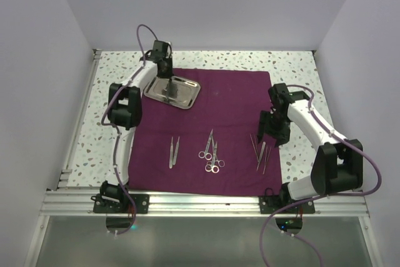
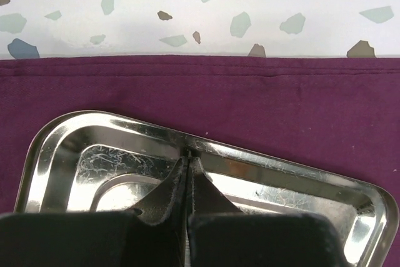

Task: Open and lay out the surgical kit
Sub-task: Pick up the medical item from the container, then place the medical item in the surgical kit.

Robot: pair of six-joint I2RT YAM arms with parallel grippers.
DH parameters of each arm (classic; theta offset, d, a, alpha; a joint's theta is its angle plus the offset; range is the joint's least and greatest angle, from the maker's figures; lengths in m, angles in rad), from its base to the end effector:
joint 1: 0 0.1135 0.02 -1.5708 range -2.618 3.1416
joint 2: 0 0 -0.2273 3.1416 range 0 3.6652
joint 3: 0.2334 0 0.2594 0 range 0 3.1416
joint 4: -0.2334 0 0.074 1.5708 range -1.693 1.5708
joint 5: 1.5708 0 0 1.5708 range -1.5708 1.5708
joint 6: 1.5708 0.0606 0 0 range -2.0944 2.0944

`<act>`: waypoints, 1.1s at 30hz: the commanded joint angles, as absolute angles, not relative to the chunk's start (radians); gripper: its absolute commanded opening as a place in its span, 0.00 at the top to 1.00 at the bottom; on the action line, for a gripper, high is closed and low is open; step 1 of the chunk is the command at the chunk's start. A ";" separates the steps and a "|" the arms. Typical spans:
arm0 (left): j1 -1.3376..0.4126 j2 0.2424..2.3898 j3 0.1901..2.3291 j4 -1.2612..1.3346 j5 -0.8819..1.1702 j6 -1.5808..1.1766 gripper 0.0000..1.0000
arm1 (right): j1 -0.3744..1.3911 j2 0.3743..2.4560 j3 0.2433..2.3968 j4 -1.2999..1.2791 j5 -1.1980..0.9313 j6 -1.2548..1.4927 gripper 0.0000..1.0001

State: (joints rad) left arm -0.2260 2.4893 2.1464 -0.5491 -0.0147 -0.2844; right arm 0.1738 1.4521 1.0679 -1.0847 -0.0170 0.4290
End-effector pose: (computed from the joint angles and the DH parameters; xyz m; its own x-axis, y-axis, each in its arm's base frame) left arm 0.5294 -0.1208 0.1184 -0.7884 -0.1066 -0.6058 -0.0064 0.9862 -0.1652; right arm 0.2591 0.0465 0.1663 -0.9637 0.2531 -0.0855 0.2488 0.9668 0.0577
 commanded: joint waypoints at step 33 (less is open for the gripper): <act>-0.264 1.522 1.168 -0.397 0.227 -0.460 1.00 | 0.169 1.250 0.967 -1.037 -0.146 0.456 0.32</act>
State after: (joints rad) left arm -0.1806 1.6650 1.2766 -0.4644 0.2687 -0.4057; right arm 0.1734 1.2861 0.9890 -1.0561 -0.1024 0.4503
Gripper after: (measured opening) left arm 0.008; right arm 0.677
